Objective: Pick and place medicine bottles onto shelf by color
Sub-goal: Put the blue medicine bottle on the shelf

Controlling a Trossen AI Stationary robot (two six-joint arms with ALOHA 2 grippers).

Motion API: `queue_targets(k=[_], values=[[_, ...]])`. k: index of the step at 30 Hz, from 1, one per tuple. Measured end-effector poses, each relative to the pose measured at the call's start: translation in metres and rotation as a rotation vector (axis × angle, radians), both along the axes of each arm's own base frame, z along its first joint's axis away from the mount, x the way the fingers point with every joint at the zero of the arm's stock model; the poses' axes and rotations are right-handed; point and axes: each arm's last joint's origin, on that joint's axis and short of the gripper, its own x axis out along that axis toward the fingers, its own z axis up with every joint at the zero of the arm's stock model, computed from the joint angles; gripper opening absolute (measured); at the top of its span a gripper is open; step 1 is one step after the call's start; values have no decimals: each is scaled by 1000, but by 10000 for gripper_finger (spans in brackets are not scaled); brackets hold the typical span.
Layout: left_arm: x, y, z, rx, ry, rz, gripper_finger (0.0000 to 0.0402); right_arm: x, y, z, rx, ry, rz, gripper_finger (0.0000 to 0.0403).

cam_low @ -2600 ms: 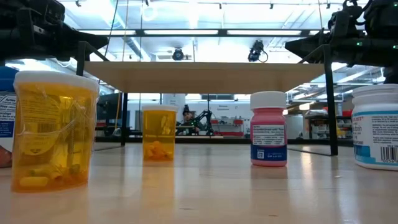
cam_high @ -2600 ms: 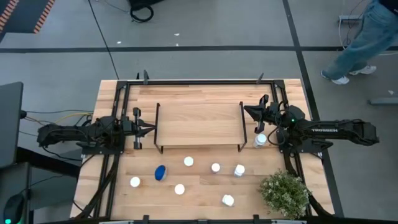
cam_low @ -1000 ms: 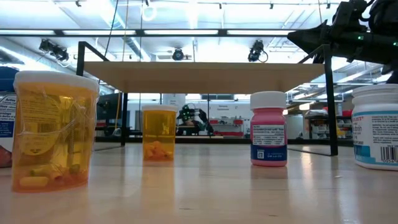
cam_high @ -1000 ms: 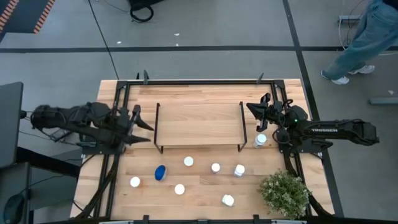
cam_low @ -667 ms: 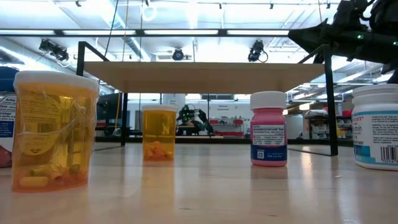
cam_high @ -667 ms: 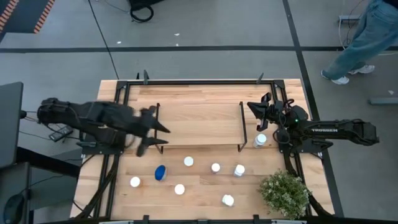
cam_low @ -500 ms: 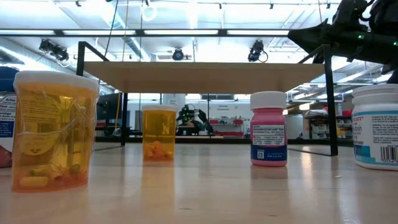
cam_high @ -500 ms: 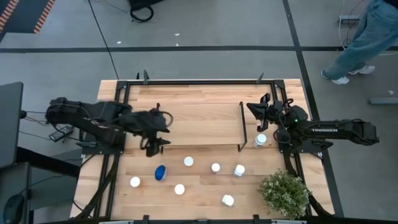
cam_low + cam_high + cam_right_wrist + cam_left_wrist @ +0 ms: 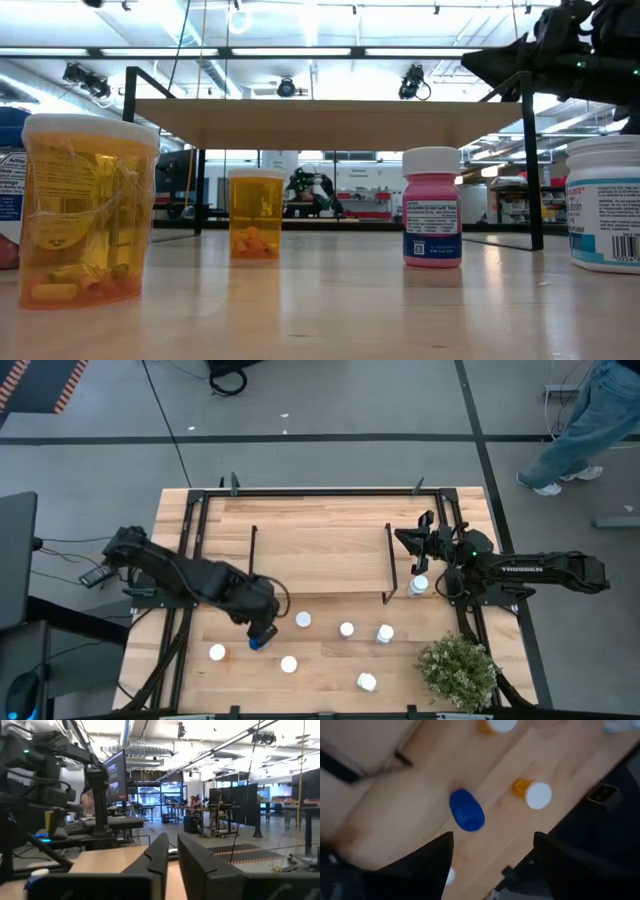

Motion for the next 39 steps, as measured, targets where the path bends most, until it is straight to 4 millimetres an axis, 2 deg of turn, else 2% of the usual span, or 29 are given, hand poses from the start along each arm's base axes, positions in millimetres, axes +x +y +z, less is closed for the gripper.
queue_targets(k=[8,13,16,23,30,33,39], values=[[25,-24,-41,52,118,97,284,0,2,0,-22,7,61,174],[36,-31,-71,66,259,100,284,0,2,0,6,0,72,213],[38,-33,-78,69,297,105,284,0,2,0,13,-1,75,222],[36,-37,-78,77,294,99,284,1,2,0,14,-1,88,225],[29,-35,-98,118,338,88,284,1,2,0,34,-4,99,226],[31,-36,-108,98,299,64,284,1,3,0,48,-6,114,226],[31,-33,-116,64,297,46,284,1,3,-1,44,7,144,226]])
